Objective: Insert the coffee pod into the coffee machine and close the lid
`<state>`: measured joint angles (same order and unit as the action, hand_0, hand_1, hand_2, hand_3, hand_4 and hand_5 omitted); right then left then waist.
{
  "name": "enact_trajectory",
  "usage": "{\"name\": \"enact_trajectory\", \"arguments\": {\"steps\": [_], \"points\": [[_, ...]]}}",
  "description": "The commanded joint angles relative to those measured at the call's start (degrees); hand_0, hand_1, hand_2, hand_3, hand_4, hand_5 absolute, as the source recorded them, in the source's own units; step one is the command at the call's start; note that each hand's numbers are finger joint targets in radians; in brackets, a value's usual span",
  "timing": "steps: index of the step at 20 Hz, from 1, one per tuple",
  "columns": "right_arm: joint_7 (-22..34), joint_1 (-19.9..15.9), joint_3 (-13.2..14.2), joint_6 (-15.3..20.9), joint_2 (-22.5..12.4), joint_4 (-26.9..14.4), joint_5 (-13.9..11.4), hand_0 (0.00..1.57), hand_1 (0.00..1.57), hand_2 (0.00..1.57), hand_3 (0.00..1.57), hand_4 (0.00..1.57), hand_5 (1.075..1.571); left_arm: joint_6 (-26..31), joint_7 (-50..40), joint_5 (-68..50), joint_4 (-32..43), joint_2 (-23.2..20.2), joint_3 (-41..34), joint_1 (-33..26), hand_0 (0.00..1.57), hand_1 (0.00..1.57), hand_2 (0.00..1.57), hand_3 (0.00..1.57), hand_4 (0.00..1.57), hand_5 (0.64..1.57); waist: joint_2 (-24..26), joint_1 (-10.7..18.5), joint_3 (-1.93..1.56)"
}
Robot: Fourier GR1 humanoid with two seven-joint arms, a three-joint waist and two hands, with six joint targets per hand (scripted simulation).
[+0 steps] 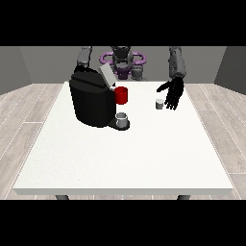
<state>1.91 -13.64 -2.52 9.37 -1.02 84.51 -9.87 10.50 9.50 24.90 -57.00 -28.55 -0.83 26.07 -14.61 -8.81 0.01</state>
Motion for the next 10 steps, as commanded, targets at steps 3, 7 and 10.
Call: {"name": "enact_trajectory", "arguments": {"steps": [3,7,10], "points": [[-0.13,-3.08,-2.55,2.52,0.95,-2.81,-1.87,0.0,0.0,0.0,0.0,0.0,1.571,-5.96,2.99,6.02,6.16,1.79,0.98,5.76,0.76,0.76,0.88,0.62,0.0,1.571,-2.07,0.53,0.01],[-2.1,0.1,-3.17,3.05,0.97,-5.23,-0.18,0.0,0.0,0.0,0.0,0.0,1.571,-9.37,2.45,10.47,6.95,3.14,3.07,5.83,0.89,0.89,0.96,0.82,0.38,1.571,1.09,0.52,-0.01],[0.32,-4.45,-0.04,-0.53,0.04,-6.06,0.33,0.0,0.0,0.0,0.0,0.0,1.571,-12.1,2.24,14.34,8.69,3.45,4.65,7.71,1.04,1.04,1.11,0.91,0.46,1.571,-0.72,-0.45,-0.01]]}}
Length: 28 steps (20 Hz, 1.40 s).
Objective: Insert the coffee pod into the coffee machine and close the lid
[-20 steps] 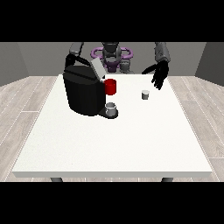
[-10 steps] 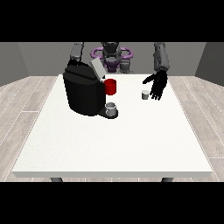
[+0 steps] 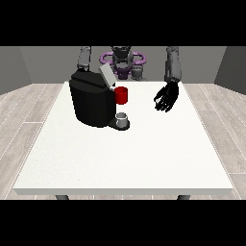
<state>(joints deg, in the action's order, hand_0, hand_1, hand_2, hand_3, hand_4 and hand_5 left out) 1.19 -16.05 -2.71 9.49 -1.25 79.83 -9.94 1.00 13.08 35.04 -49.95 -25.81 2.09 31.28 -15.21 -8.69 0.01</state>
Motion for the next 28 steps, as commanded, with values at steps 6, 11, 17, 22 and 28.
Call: {"name": "enact_trajectory", "arguments": {"steps": [6,11,17,22,28], "points": [[-0.5,-0.93,-1.86,1.66,1.21,-1.89,0.22,0.0,0.0,0.0,0.0,0.0,1.571,0.92,0.81,9.55,6.63,-2.75,4.74,3.08,0.87,0.87,1.02,0.88,0.34,1.571,0.01,-0.49,0.0],[-2.24,-0.94,0.43,-0.35,1.01,-3.4,1.49,0.0,0.0,0.0,0.0,0.0,1.571,1.13,0.95,12.1,10.83,-2.78,4.31,5.25,0.79,0.79,0.96,0.85,0.39,1.571,-0.33,-1.33,0.0],[-0.13,2.56,0.2,0.66,-0.68,-5.12,-1.45,0.0,0.0,0.0,0.0,0.0,1.571,1.49,0.52,14.03,12.82,1.92,5.14,4.5,1.04,1.04,1.12,1.01,0.4,1.571,5.09,-0.49,0.0],[-1.78,2.6,1.42,1.66,-1.83,-7.96,-1.87,0.0,0.0,0.0,0.0,0.0,1.571,4.46,5.41,10.15,10.74,1.84,2.14,6.57,1.37,1.37,1.37,1.3,0.48,1.571,6.93,1.39,0.0],[-5.72,0.61,5.25,2.73,-1.98,-13.95,-0.22,0.0,0.0,0.0,0.0,0.0,1.571,10.28,3.22,8.53,8.9,3.72,0.75,10.73,1.42,1.42,1.41,1.33,0.52,1.571,7.37,3.16,-0.04]]}}
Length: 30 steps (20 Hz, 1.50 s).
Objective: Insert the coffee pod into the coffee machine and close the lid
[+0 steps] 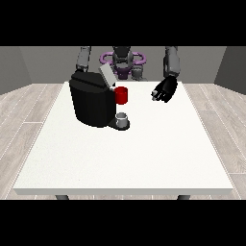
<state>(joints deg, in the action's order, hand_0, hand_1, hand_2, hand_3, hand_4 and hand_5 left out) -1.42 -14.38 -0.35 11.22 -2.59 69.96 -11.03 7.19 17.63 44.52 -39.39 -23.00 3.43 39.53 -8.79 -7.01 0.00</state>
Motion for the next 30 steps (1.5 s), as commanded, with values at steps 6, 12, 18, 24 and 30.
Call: {"name": "enact_trajectory", "arguments": {"steps": [6,12,18,24,30], "points": [[-3.49,0.85,0.88,0.58,0.65,-6.07,-0.26,0.0,0.0,0.0,0.0,0.0,1.571,12.27,-4.89,-0.94,-4.48,3.64,0.92,5.1,1.4,1.4,1.39,1.33,0.54,1.571,6.05,1.87,-0.03],[0.92,-1.33,0.63,-3.34,-0.64,-0.73,1.72,0.0,0.0,0.0,0.0,0.0,1.571,10.61,-7.43,-0.26,-3.68,4.91,-0.95,7.54,1.42,1.42,1.4,1.33,0.53,1.571,5.87,-1.89,0.0],[-2.72,-0.72,0.91,-1.4,1.25,-2.03,1.79,0.0,0.0,0.0,0.0,0.0,1.571,18.21,-10.91,-4.34,-4.79,2.73,-5.85,16.63,1.38,1.38,1.4,1.38,0.52,1.571,4.96,-3.14,-0.02],[-2.0,-5.55,3.35,-1.7,-1.14,-2.0,2.47,0.0,0.0,0.0,0.0,0.0,1.571,19.71,-16.74,-5.69,-4.57,2.24,-9.06,25.18,1.2,1.2,1.24,1.26,0.49,1.571,1.47,-4.87,-0.03],[0.31,-8.55,3.81,-1.59,-1.96,0.97,2.48,0.0,0.0,0.0,0.0,0.26,1.571,16.92,-15.17,-3.95,-3.09,0.26,-9.25,26.9,1.2,1.2,1.27,1.26,0.49,1.571,-3.2,-7.23,-0.02]]}}
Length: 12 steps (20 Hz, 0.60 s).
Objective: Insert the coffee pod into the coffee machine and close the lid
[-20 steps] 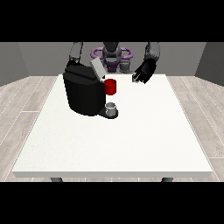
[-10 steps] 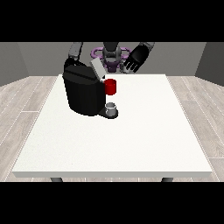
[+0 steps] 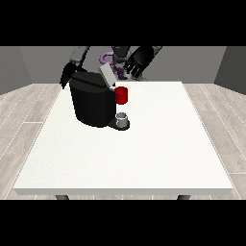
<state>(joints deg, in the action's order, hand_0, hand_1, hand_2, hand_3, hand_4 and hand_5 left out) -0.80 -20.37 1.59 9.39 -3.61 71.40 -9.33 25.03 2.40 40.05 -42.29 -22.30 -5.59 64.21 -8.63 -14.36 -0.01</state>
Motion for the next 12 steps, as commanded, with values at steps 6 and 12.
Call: {"name": "enact_trajectory", "arguments": {"steps": [6,12], "points": [[-0.21,-4.94,0.74,1.75,-0.02,0.57,-0.67,0.0,0.0,0.0,0.0,0.0,1.571,0.23,0.25,0.65,1.86,-3.02,-1.4,7.04,1.27,1.27,1.3,1.26,0.47,1.571,-6.86,-2.02,0.0],[4.52,-6.7,1.9,0.89,-1.85,0.23,-0.3,0.0,0.0,0.0,0.0,0.0,1.571,0.01,0.05,1.29,3.25,-0.99,-0.53,5.38,1.19,1.19,1.27,1.23,0.47,1.571,-5.42,-1.04,0.01]]}}
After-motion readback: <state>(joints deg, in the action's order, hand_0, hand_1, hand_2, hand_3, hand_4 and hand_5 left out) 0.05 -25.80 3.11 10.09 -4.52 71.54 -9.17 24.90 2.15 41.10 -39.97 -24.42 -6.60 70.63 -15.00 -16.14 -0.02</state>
